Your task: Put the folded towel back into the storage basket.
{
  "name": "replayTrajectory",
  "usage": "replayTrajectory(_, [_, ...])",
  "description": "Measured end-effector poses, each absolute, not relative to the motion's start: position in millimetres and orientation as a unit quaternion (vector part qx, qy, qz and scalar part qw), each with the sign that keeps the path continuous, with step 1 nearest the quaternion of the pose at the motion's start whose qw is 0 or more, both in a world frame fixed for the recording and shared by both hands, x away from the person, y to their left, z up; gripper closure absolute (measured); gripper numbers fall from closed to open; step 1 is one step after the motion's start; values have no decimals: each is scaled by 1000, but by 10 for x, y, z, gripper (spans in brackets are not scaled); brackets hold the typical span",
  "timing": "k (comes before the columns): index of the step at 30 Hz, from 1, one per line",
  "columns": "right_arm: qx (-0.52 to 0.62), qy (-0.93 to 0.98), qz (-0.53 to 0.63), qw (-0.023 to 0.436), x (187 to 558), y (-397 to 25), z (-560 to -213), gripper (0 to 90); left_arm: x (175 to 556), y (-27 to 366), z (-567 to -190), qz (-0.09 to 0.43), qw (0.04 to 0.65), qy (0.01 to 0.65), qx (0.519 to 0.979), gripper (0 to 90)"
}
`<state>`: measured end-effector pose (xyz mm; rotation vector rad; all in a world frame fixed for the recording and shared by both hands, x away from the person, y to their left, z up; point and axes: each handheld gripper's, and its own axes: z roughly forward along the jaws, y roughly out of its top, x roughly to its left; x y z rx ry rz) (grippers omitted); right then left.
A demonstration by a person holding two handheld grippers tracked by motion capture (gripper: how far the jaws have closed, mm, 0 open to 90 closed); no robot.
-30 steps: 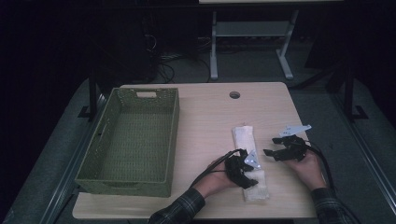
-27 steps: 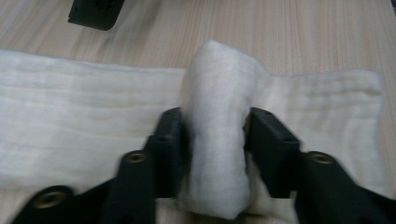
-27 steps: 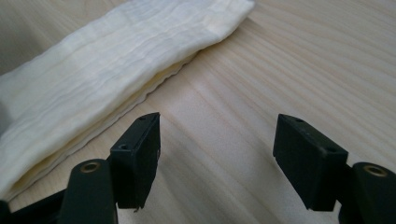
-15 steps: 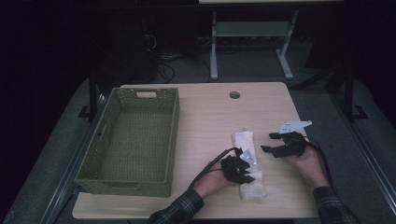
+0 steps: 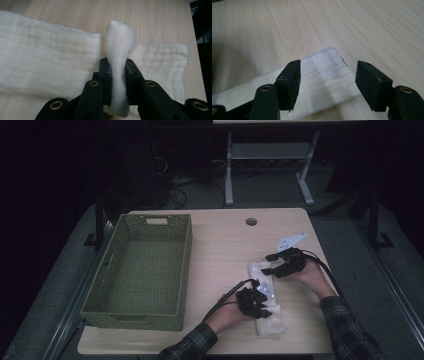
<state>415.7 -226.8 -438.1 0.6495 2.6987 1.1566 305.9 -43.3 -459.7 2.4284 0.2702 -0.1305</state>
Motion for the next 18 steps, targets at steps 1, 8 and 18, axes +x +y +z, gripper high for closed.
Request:
replayTrajectory(1, [215,895,384,67,4157,-2268,-4381,369,3059,-433,-4597,-50,340,104,933,781])
replayTrajectory(8, [196,911,359,53,4313,-2153,-4463,380,3058,-427,-4600,-50,341,106,933,781])
replayTrajectory(18, [185,918,348,34,4410,-2129,-4600,403,3063,-421,-4606,-51,344,107,931,780])
